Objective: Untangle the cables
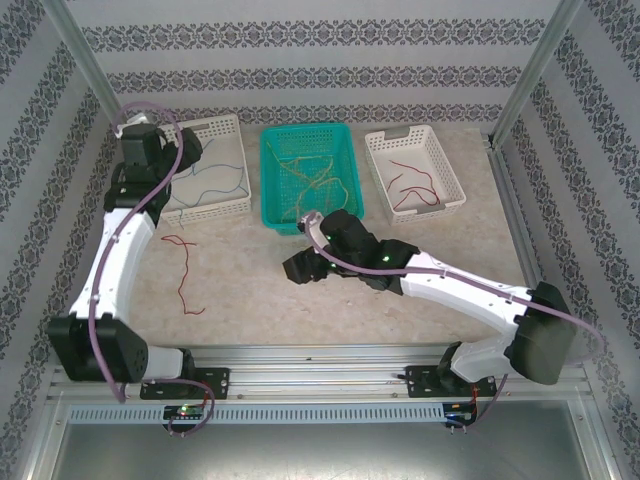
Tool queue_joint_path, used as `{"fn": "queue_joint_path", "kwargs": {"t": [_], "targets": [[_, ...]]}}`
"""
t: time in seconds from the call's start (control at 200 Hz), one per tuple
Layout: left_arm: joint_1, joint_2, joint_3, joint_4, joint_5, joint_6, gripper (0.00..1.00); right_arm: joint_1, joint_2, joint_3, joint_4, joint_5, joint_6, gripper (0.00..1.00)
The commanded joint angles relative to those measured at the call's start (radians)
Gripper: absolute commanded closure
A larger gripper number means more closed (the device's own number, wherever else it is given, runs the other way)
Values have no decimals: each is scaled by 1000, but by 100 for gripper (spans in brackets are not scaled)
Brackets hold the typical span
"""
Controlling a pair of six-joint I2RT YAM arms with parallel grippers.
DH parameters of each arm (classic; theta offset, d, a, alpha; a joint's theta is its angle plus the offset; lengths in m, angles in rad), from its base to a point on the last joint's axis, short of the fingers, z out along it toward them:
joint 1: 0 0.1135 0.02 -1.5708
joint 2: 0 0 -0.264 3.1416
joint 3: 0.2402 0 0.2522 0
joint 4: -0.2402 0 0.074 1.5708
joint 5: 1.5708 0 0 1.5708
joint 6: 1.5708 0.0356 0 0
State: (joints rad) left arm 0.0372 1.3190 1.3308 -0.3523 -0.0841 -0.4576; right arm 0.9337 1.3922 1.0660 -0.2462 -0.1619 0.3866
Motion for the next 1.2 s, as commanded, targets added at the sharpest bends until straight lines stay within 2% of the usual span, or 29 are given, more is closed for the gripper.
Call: {"fn": "queue_joint_path", "kwargs": {"t": [0.0, 0.16, 0.33, 0.455, 0.64, 1.009, 1.199], "targets": [[-16, -111, -27, -79, -25, -21, 0, 23, 70, 75, 43, -8, -13, 33], [-17, -256, -91, -134, 9, -22, 0, 47, 238, 192, 75, -48, -8, 33], [-17, -415, -209, -148, -10, -18, 0, 93, 448, 380, 92, -102, -11, 33], [-17, -534, -290, -155, -55, -20, 0, 115, 584, 508, 108, -175, 23, 34], [-17, -653, -414, -144, -113, -23, 0, 150, 736, 605, 135, -247, 73, 34], [-17, -723, -494, -100, -160, -41, 0, 199, 906, 599, 349, -392, 256, 34], [-17, -730, -495, -97, -168, -35, 0, 208, 975, 652, 388, -424, 313, 35]]}}
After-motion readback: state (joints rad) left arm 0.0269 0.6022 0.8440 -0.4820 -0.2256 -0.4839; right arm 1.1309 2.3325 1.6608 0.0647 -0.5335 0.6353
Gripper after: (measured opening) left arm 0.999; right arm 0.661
